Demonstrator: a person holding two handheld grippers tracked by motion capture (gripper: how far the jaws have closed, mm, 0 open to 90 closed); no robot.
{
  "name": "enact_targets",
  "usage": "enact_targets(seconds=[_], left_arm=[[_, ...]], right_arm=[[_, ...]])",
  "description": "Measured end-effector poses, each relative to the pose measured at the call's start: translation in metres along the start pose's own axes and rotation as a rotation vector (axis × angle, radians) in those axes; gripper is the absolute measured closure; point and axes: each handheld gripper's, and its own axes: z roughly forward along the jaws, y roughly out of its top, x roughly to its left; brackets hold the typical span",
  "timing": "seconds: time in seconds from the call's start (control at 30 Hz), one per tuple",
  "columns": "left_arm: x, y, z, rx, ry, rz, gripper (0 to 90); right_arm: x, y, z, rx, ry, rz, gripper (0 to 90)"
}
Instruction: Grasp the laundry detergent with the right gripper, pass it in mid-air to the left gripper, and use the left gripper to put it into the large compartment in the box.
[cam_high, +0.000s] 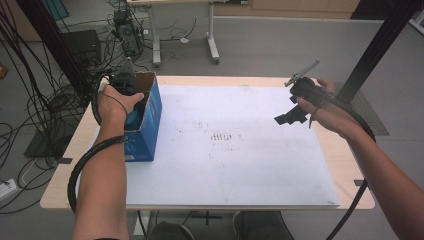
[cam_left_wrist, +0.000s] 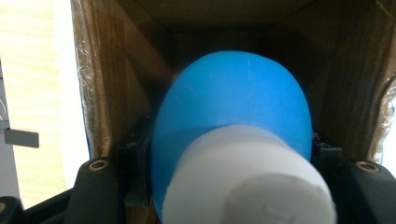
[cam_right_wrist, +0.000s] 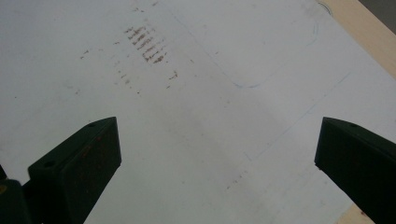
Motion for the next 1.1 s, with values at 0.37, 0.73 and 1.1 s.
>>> enact_targets(seconds=[0.37,0.73,1.1], left_arm=[[0.0002,0.0017,0.0017,-0.002,0.001,-0.001,36.1],[0.0012,0.0009,0.0022,-0.009,-0.003,-0.007,35.8],[-0.0009,0.001,0.0024,-0.008,0.002,-0.005,35.7]], right_arm=[[0.0007,0.0005,0.0002,-0.001,-0.002,-0.001,0.3],[0.0027,0.0023,0.0024,0.002,0.003,-0.006,0.4],[0.0018,0.0028,-0.0007,-0.001,-0.004,-0.005,0.3]])
